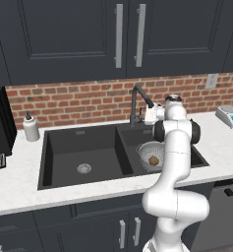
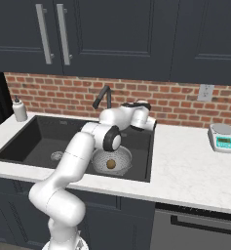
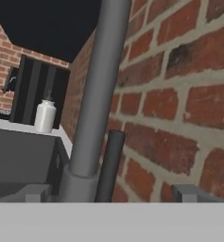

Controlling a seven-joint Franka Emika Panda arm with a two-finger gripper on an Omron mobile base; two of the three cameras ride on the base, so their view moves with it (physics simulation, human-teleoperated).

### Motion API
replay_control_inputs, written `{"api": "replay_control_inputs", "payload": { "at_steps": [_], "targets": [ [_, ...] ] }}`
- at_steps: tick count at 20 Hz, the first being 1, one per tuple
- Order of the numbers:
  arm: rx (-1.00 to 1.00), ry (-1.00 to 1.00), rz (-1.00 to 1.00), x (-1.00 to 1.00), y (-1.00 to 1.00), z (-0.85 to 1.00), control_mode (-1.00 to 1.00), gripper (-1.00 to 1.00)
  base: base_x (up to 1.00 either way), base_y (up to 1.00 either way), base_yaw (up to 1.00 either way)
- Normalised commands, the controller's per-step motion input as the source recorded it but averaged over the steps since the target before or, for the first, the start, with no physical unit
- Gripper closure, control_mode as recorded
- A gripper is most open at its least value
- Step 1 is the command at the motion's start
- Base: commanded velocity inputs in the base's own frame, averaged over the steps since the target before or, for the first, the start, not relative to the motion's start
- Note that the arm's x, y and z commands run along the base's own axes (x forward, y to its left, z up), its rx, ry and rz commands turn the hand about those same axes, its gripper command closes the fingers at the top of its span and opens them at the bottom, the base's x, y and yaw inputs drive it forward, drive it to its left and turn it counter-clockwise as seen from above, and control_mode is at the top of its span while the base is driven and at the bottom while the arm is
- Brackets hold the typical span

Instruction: Put the colander in the sink, put the kiwi in the colander, and turn on the sink faucet and pour water over the colander.

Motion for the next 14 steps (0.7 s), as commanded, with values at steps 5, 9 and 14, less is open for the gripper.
{"api": "replay_control_inputs", "payload": {
  "at_steps": [5, 9, 14],
  "targets": [
    [0.00, 0.00, 0.05, 0.00, 0.27, 0.00, -1.00, -1.00, 0.00, 0.00, 0.00],
    [0.00, 0.00, 0.04, 0.01, 0.23, 0.00, -1.00, -1.00, 0.00, 0.00, 0.00],
    [0.00, 0.00, 0.02, 0.09, 0.18, 0.03, -1.00, -1.00, 0.00, 0.00, 0.00]
  ]
}}
